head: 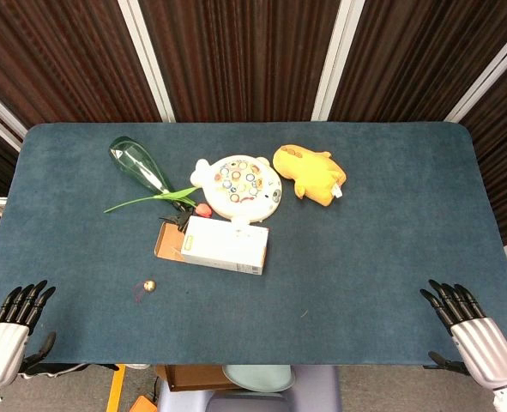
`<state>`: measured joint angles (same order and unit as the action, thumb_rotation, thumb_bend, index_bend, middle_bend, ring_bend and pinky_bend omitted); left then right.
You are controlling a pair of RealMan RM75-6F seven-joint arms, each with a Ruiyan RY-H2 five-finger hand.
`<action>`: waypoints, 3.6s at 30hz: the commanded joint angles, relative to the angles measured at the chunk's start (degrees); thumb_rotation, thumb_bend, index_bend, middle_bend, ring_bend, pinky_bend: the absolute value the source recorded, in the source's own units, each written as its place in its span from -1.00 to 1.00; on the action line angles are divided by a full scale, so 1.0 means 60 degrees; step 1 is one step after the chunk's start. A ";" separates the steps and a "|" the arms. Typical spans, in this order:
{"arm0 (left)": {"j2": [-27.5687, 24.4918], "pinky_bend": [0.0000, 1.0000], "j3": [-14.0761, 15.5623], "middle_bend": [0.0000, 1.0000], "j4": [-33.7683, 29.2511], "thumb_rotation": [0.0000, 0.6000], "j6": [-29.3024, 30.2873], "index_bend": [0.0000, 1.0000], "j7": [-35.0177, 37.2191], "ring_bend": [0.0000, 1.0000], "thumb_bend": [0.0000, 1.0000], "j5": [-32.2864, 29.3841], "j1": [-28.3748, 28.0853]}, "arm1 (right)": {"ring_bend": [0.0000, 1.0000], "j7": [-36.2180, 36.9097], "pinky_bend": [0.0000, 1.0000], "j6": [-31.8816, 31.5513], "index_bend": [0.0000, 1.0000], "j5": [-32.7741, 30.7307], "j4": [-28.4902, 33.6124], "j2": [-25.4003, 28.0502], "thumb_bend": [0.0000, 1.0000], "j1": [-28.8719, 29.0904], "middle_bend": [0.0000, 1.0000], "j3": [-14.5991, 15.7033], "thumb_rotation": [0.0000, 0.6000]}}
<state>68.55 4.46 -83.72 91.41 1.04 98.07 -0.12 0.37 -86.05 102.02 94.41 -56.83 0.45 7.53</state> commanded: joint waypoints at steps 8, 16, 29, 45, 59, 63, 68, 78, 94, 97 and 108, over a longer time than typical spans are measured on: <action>0.0295 -0.77 0.0080 -1.00 -0.0209 1.00 -0.0951 -1.00 -0.0066 -1.00 -0.17 -0.0152 -0.0407 | -1.00 -0.0033 -1.00 0.0156 -1.00 -0.0333 0.0106 -0.0101 -0.52 0.0079 -1.00 -0.0158 1.00; 0.1140 -0.28 -0.0417 -0.93 -0.0245 1.00 -0.1991 -1.00 -0.0338 -0.88 -0.19 -0.0405 -0.1283 | -1.00 -0.0499 -1.00 0.0233 -1.00 -0.0496 0.0024 -0.0551 -0.52 0.0126 -1.00 -0.0355 1.00; 0.3397 1.00 -0.1127 1.00 0.1051 1.00 -0.2290 -0.41 -0.0897 1.00 -0.19 -0.0471 -0.2289 | -1.00 -0.1186 -1.00 0.1539 -1.00 -0.1686 0.0091 -0.1007 -0.52 0.0689 -1.00 -0.0758 1.00; 0.4574 1.00 -0.1425 1.00 0.2267 1.00 -0.2877 -0.15 -0.1616 1.00 -0.18 -0.1558 -0.2735 | -1.00 -0.1130 -1.00 0.1551 -1.00 -0.1744 0.0169 -0.0858 -0.52 0.0724 -1.00 -0.0668 1.00; 0.5221 1.00 -0.1454 1.00 0.3506 1.00 -0.2759 0.03 -0.1178 1.00 -0.18 -0.1764 -0.2952 | -1.00 -0.1086 -1.00 0.1517 -1.00 -0.1682 0.0128 -0.0863 -0.52 0.0761 -1.00 -0.0621 1.00; 0.5299 1.00 -0.1437 1.00 0.3608 1.00 -0.2796 0.05 -0.1154 1.00 -0.18 -0.1801 -0.3021 | -1.00 -0.1134 -1.00 0.1539 -1.00 -0.1751 0.0146 -0.0872 -0.52 0.0767 -1.00 -0.0632 1.00; 0.5359 1.00 -0.1434 1.00 0.3729 1.00 -0.2889 0.06 -0.1210 1.00 -0.18 -0.1911 -0.3092 | -1.00 -0.1154 -1.00 0.1553 -1.00 -0.1798 0.0152 -0.0873 -0.52 0.0775 -1.00 -0.0635 1.00; 0.5411 1.00 -0.1456 1.00 0.3727 1.00 -0.2968 0.12 -0.1329 1.00 -0.18 -0.2082 -0.3198 | -1.00 -0.1220 -1.00 0.1524 -1.00 -0.1900 0.0174 -0.0880 -0.52 0.0761 -1.00 -0.0660 1.00; 0.5397 1.00 -0.1421 1.00 0.3429 1.00 -0.3067 0.08 -0.1766 1.00 -0.17 -0.2322 -0.3268 | -1.00 -0.1031 -1.00 0.1358 -1.00 -0.1845 0.0196 -0.0760 -0.52 0.0717 -1.00 -0.0651 1.00; 0.5364 1.00 -0.1410 1.00 0.3381 1.00 -0.3024 0.07 -0.1796 1.00 -0.17 -0.2326 -0.3261 | -1.00 -0.0993 -1.00 0.1305 -1.00 -0.1804 0.0193 -0.0763 -0.52 0.0696 -1.00 -0.0639 1.00; 0.5303 1.00 -0.1367 1.00 0.3241 1.00 -0.2945 0.10 -0.1841 1.00 -0.17 -0.2319 -0.3271 | -1.00 -0.1021 -1.00 0.1316 -1.00 -0.1821 0.0229 -0.0759 -0.52 0.0689 -1.00 -0.0628 1.00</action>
<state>100.35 -3.73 -64.28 73.76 -9.98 84.18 -19.73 -5.76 -78.16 91.10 95.78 -61.38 4.58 3.76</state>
